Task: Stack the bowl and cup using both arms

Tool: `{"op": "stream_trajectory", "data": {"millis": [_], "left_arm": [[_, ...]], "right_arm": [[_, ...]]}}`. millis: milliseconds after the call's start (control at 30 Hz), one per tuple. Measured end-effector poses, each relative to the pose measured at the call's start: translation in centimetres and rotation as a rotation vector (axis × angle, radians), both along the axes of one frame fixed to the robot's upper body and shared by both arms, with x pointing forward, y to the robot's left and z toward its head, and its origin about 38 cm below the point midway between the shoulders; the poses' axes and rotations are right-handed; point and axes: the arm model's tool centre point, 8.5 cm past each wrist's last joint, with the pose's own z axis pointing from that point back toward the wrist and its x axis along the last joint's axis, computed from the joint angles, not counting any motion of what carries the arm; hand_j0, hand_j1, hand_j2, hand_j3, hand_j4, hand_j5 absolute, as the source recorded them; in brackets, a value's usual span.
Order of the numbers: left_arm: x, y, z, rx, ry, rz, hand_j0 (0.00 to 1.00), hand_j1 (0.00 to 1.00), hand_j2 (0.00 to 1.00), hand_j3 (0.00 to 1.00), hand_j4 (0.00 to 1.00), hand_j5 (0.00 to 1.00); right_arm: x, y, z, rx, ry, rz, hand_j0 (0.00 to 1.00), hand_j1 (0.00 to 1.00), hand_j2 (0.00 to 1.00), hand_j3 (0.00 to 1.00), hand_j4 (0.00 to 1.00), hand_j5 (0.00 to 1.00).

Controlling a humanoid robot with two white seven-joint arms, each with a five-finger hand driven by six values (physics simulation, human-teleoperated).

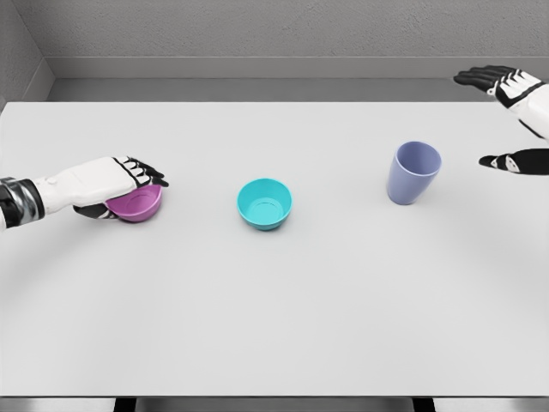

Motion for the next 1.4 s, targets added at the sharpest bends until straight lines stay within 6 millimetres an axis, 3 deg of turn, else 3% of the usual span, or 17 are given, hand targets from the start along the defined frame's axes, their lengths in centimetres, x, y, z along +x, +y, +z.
{"op": "stream_trajectory", "data": {"millis": [200, 333, 700, 1067, 1400], "left_arm": [[0.0, 0.0, -0.1, 0.008, 0.001, 0.0, 0.61, 0.61, 0.61, 0.61, 0.61, 0.61], [0.1, 0.0, 0.0, 0.007, -0.002, 0.0, 0.61, 0.61, 0.61, 0.61, 0.61, 0.61], [0.9, -2.4, 0.7, -0.061, -0.034, -0.025, 0.55, 0.55, 0.55, 0.55, 0.55, 0.55], [2.4, -8.2, 4.0, -0.173, -0.127, -0.117, 0.55, 0.55, 0.55, 0.55, 0.55, 0.55], [2.0, -14.7, 4.6, -0.238, -0.143, -0.234, 0.55, 0.55, 0.55, 0.55, 0.55, 0.55]], "right_arm": [[0.0, -0.2, 0.4, 0.008, -0.011, -0.008, 1.0, 1.0, 1.0, 1.0, 1.0, 1.0], [0.0, -0.2, 0.4, 0.01, -0.011, -0.005, 1.0, 1.0, 1.0, 1.0, 1.0, 1.0], [0.2, -0.3, 1.0, 0.01, -0.028, -0.008, 1.0, 1.0, 1.0, 1.0, 1.0, 1.0], [0.2, -1.0, 1.2, 0.006, -0.032, -0.034, 1.0, 1.0, 1.0, 1.0, 1.0, 1.0], [0.2, -1.1, 1.3, 0.005, -0.033, -0.034, 1.0, 1.0, 1.0, 1.0, 1.0, 1.0]]}}
